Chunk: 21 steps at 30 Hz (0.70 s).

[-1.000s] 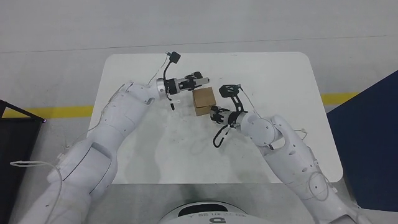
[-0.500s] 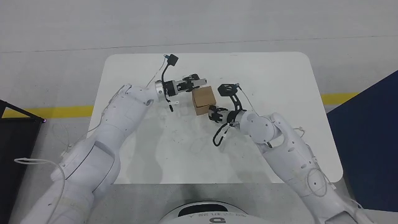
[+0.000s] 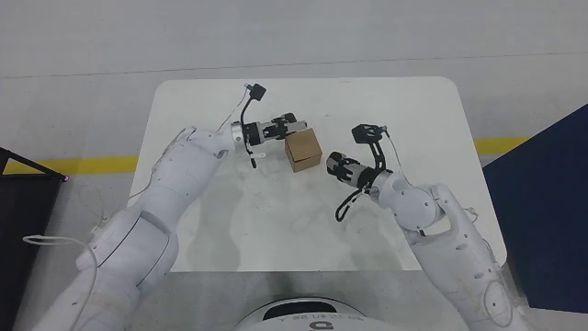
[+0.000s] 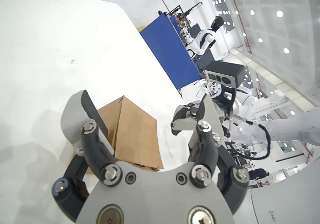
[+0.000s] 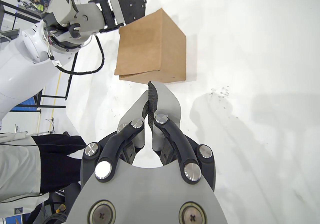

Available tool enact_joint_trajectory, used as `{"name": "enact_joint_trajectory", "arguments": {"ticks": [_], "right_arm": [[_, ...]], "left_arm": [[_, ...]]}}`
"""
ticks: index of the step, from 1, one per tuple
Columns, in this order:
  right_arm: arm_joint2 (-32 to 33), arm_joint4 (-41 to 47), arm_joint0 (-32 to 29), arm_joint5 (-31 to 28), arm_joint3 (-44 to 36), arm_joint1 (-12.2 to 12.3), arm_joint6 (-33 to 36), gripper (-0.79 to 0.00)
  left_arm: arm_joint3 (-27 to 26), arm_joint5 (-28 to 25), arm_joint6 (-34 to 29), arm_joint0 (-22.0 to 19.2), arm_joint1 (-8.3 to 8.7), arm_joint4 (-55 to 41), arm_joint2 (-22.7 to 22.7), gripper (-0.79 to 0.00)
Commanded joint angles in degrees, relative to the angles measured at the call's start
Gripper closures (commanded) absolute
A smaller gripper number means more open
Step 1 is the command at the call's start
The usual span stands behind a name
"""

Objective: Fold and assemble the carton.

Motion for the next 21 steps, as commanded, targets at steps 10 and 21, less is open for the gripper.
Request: {"name": "enact_joint_trajectory", "arguments": {"ticks": [10,21], "right_arm": [[3.4,-1.6,-5.7,0.2,-5.5,0.8,-1.8,0.000],[7.2,-1.5,-9.1,0.6,-9.1,1.2,-5.1,-0.148]], "left_arm": [[-5.6,2.9,-2.8,1.6,2.72,-2.3,3.2,-0.785],[-6.0,-0.6,0.8,0.9,7.06,-6.9,3.4,-0.785]]}}
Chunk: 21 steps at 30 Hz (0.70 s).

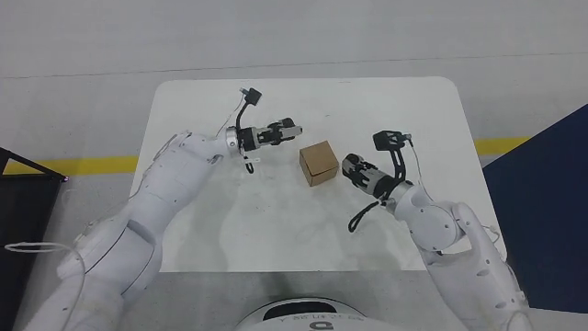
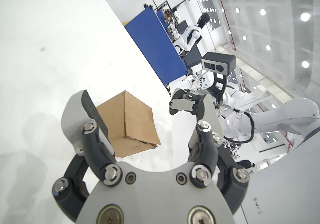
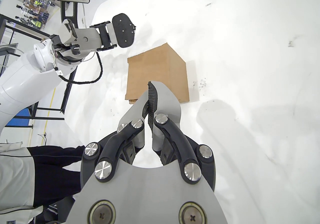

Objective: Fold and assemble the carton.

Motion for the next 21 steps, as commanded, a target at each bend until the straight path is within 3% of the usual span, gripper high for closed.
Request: {"name": "enact_joint_trajectory", "arguments": {"ticks": [1,3,5,8,10,11,13,15,17,21], "right_arm": [[2.2,0.1,-1.2,0.0,-1.3,0.1,-1.8,-0.308],[5.1,0.1,-3.2,-0.2,-3.8,0.3,-4.3,-0.785],[6.8,0.3,-4.4,-0.6,-5.3,0.4,-5.8,-0.785],[6.8,0.3,-4.4,-0.6,-5.3,0.4,-5.8,-0.785],[6.8,0.3,-4.4,-0.6,-5.3,0.4,-5.8,-0.785],[6.8,0.3,-4.4,-0.6,-5.3,0.4,-5.8,-0.460],[6.8,0.3,-4.4,-0.6,-5.3,0.4,-5.8,-0.549],[6.8,0.3,-4.4,-0.6,-5.3,0.4,-5.8,-0.633],[6.8,0.3,-4.4,-0.6,-5.3,0.4,-5.8,-0.716],[6.8,0.3,-4.4,-0.6,-5.3,0.4,-5.8,-0.778]], "left_arm": [[1.1,0.0,0.4,-0.9,1.14,1.6,-2.1,-0.785],[0.1,0.0,3.8,-1.7,2.42,5.8,-4.8,-0.785],[-1.7,0.0,11.2,-2.2,4.08,14.2,-8.0,-0.785],[-7.6,0.0,28.5,-1.0,6.75,31.4,-13.7,-0.785],[-9.4,0.0,32.0,-0.4,7.30,35.7,-14.9,-0.785],[-9.3,0.0,29.9,-0.6,7.19,33.5,-14.8,-0.785],[-10.4,0.0,35.5,-0.4,7.37,41.0,-15.3,-0.785],[-9.5,0.0,36.5,-0.4,7.32,44.2,-15.0,-0.785],[-9.4,0.0,33.1,-0.4,7.29,41.4,-14.9,-0.784],[-9.4,0.0,31.9,-0.4,7.30,35.0,-14.9,-0.784]]}}
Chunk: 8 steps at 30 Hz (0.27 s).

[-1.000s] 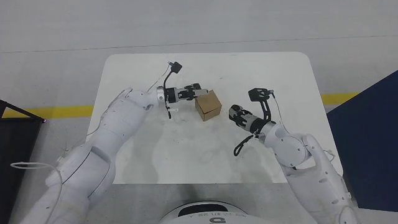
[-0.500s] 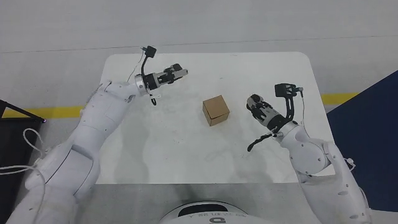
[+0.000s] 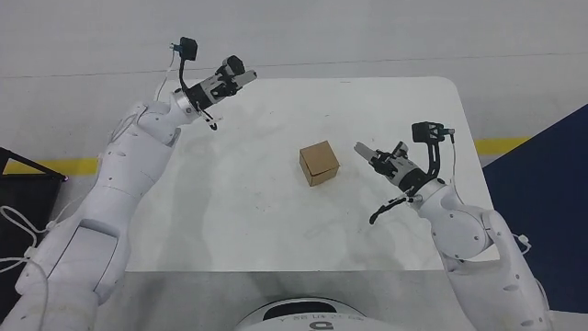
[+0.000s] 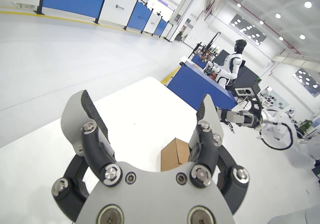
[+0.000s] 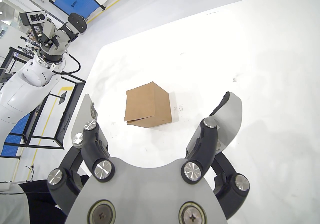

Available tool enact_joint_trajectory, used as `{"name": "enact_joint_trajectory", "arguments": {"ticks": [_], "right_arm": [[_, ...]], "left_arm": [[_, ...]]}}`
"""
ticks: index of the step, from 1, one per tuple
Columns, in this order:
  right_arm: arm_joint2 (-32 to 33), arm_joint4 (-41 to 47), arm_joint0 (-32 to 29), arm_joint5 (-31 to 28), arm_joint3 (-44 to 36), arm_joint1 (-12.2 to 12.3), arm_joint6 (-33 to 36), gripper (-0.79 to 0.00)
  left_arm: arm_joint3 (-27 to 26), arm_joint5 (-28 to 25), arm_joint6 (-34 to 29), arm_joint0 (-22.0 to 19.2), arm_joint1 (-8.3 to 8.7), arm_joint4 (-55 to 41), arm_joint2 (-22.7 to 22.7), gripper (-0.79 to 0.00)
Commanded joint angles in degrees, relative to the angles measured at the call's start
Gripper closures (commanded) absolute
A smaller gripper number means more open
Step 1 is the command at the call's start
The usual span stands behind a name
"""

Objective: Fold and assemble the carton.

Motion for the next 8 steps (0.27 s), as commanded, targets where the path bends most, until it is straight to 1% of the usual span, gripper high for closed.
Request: {"name": "enact_joint_trajectory", "arguments": {"ticks": [1,4,7,8], "right_arm": [[0.0,0.0,0.0,0.0,0.0,0.0,0.0,-0.782],[0.1,-0.5,0.0,0.0,0.2,0.0,-0.3,-0.785],[0.4,-2.5,0.1,-0.3,1.1,0.0,-1.8,-0.784],[0.6,-3.8,0.2,-0.4,1.6,0.0,-2.7,-0.785]], "left_arm": [[0.0,0.0,0.0,0.0,0.00,0.0,0.0,-0.785],[-0.7,0.6,0.2,0.7,0.01,0.7,-0.4,-0.785],[-3.6,3.4,0.9,3.6,0.07,3.9,-2.4,-0.784],[-5.4,5.2,1.3,5.4,0.11,5.8,-3.6,-0.785]]}}
